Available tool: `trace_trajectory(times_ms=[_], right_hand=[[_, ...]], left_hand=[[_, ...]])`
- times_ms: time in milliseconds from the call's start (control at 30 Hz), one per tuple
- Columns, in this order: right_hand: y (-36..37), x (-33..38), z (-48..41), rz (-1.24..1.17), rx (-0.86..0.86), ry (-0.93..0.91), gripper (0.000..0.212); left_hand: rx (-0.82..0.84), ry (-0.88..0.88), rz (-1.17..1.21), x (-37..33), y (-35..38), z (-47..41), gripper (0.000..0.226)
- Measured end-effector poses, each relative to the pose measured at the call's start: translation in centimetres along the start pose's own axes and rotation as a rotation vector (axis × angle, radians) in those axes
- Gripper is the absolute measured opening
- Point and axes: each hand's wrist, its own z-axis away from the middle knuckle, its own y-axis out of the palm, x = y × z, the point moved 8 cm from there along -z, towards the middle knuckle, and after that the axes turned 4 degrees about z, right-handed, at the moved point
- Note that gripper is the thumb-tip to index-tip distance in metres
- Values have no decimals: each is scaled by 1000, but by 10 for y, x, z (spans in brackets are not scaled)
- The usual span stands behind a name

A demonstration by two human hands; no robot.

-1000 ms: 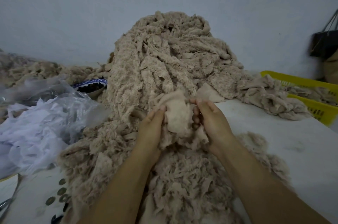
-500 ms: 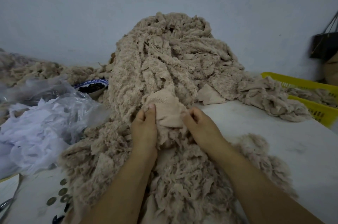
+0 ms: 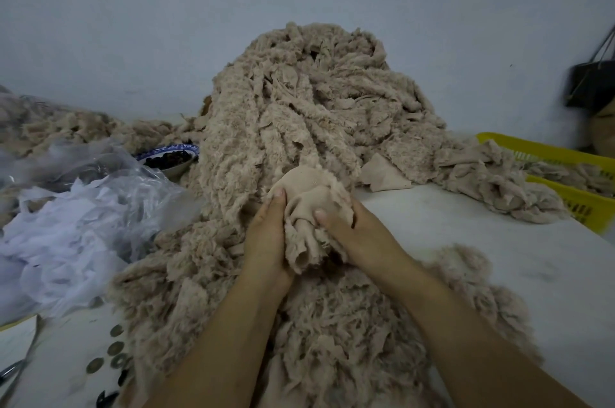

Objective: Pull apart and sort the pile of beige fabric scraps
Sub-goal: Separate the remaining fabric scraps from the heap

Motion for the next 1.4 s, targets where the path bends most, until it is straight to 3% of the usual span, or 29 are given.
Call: trace_trajectory(times_ms=[67,200,367,433,500,567,633,700,833,967,1133,1200,1300,1400], right_hand=[[-13,2,-1,-4,-92,29,27],[-33,-3,-4,-292,-201,89,46],[-50,-3,-5,-643,-293,49,50],[-52,-5,-3,-501,-293,41,53],[-35,-6,-3,-193,-187,40,58],[-9,-1,0,88,-42,-6,50],[13,0,1,213,80,-51,39],[15,1,0,365,49,-90,28],[-21,2,-2,269,-231,-41,49],[-54,-6,-7,193,-373,16,54],[-33,-16,-12,395,-84,-7,13],[-30,3,-7,310,-154,-176,25],[-43,28,5,155,-349,-342,43],[-16,13,1,153,-101,-160,29]], left_hand=[[-43,41,12,-4,-6,-1,39],[-93,104,-1,-7,-12,-4,35],[-161,126,97,-13,-21,-7,38],[-183,142,93,-15,-24,-9,35],[-184,177,47,-14,-24,-11,27],[-180,199,-14,-10,-20,-12,24],[-185,213,-77,-10,-20,-12,23],[-219,222,-78,-12,-25,-14,20],[-268,199,5,-13,-31,-17,23],[-286,183,112,-19,-37,-18,35],[-204,168,92,-13,-27,-16,32],[-158,182,64,-15,-21,-16,25],[-66,183,-5,-15,-9,-11,39],[76,177,-141,-5,8,-4,29]])
